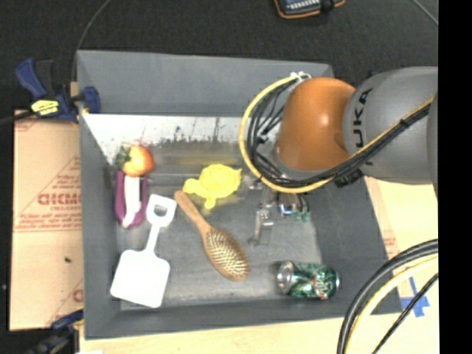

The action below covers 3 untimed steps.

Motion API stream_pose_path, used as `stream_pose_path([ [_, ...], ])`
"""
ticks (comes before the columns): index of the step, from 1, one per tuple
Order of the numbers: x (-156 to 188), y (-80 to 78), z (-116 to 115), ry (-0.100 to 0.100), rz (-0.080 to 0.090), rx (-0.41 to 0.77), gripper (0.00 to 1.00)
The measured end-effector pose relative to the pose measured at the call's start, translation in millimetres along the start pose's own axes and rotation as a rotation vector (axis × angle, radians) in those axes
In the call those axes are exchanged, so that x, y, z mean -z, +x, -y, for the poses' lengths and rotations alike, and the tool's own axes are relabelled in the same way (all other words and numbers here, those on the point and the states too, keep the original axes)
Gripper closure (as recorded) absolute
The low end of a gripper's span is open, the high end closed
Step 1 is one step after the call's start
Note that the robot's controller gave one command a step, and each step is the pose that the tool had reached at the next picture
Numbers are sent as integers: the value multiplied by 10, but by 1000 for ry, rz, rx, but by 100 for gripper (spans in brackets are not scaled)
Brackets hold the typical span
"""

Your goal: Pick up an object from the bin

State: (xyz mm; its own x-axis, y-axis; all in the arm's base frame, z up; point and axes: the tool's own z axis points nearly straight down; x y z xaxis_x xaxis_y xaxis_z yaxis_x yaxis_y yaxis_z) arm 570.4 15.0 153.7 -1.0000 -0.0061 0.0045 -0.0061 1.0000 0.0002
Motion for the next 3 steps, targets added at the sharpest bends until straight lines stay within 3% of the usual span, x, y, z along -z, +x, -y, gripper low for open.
stream_pose_path([
  [1, 44, -19, -1, 0, 8, -1, 0],
  [2, -848, -853, -208, 0, 8, 200, 0],
  [3, -199, -816, -344, 1, 17, 121, 0],
])
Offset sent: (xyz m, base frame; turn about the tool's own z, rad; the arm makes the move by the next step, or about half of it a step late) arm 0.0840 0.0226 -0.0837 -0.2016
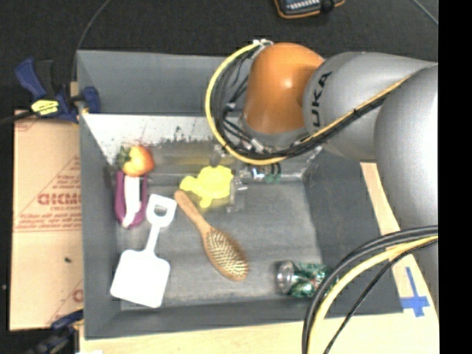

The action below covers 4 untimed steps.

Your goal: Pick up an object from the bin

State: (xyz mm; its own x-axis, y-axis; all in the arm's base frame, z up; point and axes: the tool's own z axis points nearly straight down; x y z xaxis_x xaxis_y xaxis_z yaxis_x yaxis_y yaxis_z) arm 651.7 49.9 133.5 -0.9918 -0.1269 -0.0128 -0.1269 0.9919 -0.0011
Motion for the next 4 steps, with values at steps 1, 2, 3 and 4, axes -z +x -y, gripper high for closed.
stream_pose_path([
  [1, -331, -41, -151, -4, -14, 237, 0],
  [2, -615, -72, -209, -1, 5, 82, 0],
  [3, -609, -68, -145, -2, -2, 332, 100],
  [4, -609, -68, -146, -3, -2, 330, 100],
])
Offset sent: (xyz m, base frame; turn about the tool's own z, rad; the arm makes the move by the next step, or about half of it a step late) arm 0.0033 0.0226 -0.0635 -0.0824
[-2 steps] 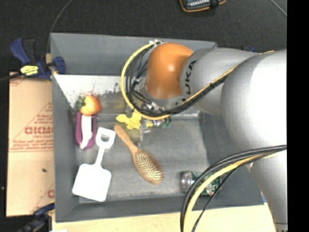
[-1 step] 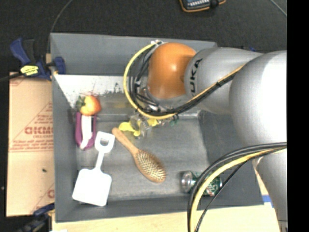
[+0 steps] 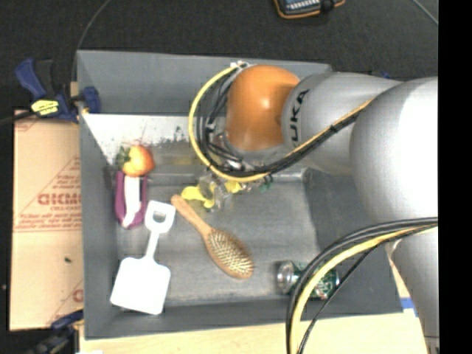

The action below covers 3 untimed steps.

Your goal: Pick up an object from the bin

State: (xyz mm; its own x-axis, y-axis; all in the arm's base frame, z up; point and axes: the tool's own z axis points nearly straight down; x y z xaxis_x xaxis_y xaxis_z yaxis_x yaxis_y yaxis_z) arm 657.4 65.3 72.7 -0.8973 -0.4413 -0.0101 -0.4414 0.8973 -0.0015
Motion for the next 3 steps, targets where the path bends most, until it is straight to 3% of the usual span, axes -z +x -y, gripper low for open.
stream_pose_path([
  [1, 85, -16, 13, 2, 9, -3, 100],
  [2, 447, -25, 15, 3, 10, -5, 100],
  [3, 423, -17, 12, 0, 7, -7, 100],
])
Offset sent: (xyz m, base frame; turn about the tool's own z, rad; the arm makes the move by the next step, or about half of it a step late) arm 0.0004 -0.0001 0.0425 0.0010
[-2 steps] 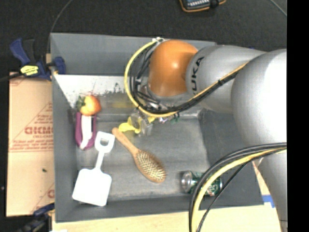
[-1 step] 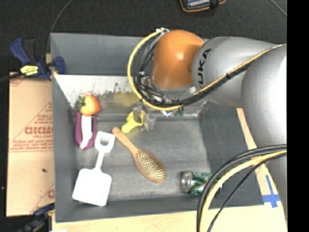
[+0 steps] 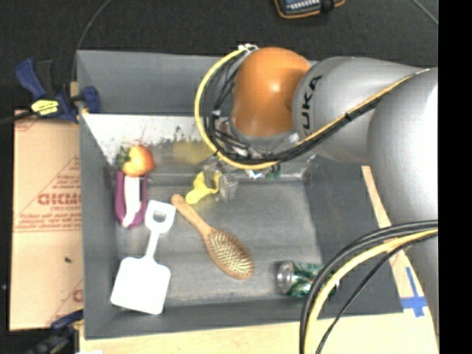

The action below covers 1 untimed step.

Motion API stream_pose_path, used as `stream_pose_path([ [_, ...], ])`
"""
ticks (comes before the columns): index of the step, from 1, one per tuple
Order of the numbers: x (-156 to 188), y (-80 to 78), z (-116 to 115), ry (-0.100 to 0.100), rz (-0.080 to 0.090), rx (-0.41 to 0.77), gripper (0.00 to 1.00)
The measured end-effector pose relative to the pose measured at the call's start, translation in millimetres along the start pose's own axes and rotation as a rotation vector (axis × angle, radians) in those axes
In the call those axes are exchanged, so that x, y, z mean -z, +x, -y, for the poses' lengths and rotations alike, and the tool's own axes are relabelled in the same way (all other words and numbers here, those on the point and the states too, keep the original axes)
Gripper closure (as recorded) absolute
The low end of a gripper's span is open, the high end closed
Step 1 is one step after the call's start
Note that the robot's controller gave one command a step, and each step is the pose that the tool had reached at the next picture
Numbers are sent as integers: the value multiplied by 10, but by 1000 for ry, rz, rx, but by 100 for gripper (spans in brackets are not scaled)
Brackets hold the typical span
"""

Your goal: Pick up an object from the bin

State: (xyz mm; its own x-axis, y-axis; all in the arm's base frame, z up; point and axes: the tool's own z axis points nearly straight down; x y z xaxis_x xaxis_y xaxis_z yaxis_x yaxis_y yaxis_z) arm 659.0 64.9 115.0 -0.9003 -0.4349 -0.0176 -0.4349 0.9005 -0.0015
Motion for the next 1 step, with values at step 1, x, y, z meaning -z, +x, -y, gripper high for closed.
stream_pose_path([
  [1, 377, -21, 12, 3, 7, -3, 100],
])
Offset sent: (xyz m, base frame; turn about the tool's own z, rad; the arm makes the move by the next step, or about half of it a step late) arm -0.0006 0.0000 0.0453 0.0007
